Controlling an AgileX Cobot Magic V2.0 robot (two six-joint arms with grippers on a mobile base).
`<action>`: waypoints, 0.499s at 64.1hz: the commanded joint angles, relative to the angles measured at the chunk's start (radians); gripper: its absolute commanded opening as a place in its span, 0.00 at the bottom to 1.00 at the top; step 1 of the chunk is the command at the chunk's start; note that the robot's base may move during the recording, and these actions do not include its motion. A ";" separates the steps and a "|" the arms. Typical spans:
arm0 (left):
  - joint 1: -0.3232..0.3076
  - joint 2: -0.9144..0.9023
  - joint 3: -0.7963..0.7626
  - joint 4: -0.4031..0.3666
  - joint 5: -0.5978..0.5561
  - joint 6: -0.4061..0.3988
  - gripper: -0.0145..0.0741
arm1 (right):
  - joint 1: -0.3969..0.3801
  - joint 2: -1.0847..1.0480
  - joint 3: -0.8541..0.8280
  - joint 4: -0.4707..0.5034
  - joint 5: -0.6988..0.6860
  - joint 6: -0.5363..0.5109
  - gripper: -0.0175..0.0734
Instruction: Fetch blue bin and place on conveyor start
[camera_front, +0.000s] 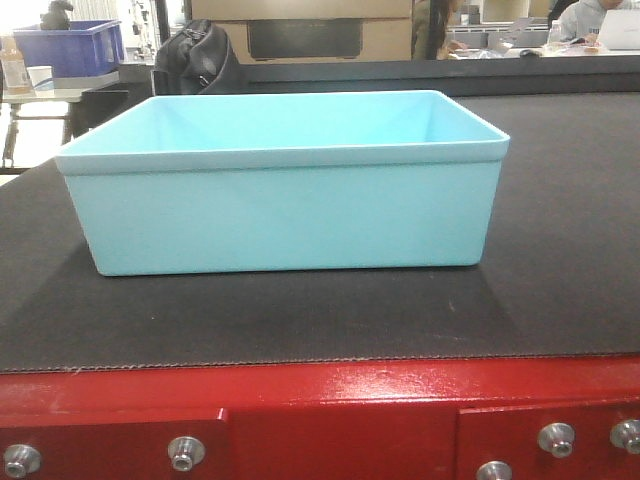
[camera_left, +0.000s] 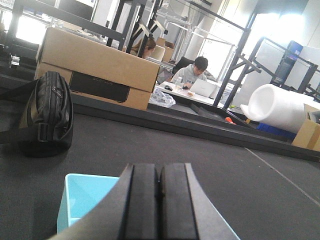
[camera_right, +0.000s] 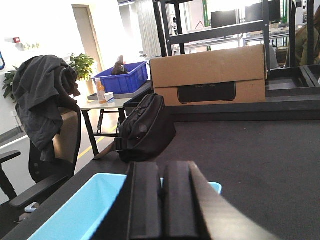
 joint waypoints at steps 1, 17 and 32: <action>-0.004 -0.006 0.002 -0.001 -0.007 0.001 0.04 | -0.002 -0.010 -0.001 -0.010 -0.009 -0.047 0.01; -0.004 -0.006 0.002 -0.001 -0.007 0.001 0.04 | -0.207 -0.064 0.118 0.346 -0.146 -0.711 0.01; -0.004 -0.006 0.002 -0.001 -0.007 0.001 0.04 | -0.391 -0.199 0.353 0.380 -0.211 -0.710 0.01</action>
